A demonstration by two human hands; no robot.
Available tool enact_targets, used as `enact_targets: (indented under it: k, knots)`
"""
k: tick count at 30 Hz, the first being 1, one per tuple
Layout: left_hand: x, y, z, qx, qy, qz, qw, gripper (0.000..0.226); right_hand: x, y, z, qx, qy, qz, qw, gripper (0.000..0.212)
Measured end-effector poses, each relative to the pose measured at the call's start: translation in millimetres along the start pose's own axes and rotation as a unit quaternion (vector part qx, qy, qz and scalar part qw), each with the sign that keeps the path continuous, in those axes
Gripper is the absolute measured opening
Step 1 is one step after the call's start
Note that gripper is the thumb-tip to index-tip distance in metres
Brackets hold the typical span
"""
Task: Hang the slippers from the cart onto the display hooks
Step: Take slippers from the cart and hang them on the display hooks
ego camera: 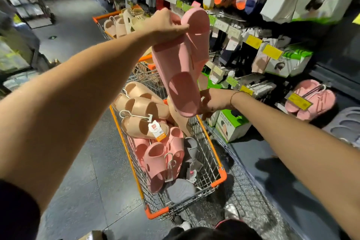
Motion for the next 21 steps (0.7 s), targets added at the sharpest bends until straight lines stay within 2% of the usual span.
enact_targets:
  k: [2, 4, 6, 11, 13, 17, 21]
  knots:
    - [4, -2, 3, 0.003, 0.004, 0.004, 1.0, 0.033, -18, -2, -10, 0.007, -0.02, -0.051, 0.998, 0.018]
    - [8, -3, 5, 0.008, 0.002, 0.009, 1.0, 0.04, -42, -3, -19, 0.007, -0.055, -0.084, 0.995, 0.01]
    - [13, -5, 6, 0.015, 0.005, 0.021, 1.0, 0.045, -67, -4, -29, 0.004, -0.096, -0.061, 0.993, 0.011]
    - [20, -9, 8, 0.027, 0.015, 0.053, 0.998, 0.034, -132, 16, -62, -0.058, -0.217, -0.005, 0.974, 0.003]
    - [19, -9, 11, 0.023, 0.011, 0.056, 0.998, 0.034, -147, 22, -69, -0.074, -0.243, 0.017, 0.967, 0.007]
    - [15, -13, 19, 0.023, 0.001, 0.043, 0.999, 0.031, -140, 33, -72, -0.07, -0.207, 0.05, 0.974, 0.013]
    - [13, -22, 26, 0.013, -0.015, 0.019, 1.0, 0.043, -109, 45, -63, -0.064, -0.174, 0.031, 0.982, 0.019]
Point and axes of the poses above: each hand's wrist, its own z-axis towards the middle knuckle, its own x-axis out of the palm, y = z × x, the point moved 8 cm from there along z, towards the middle knuckle, and after that the axes turned 5 degrees about x, right-handed, at the moved point
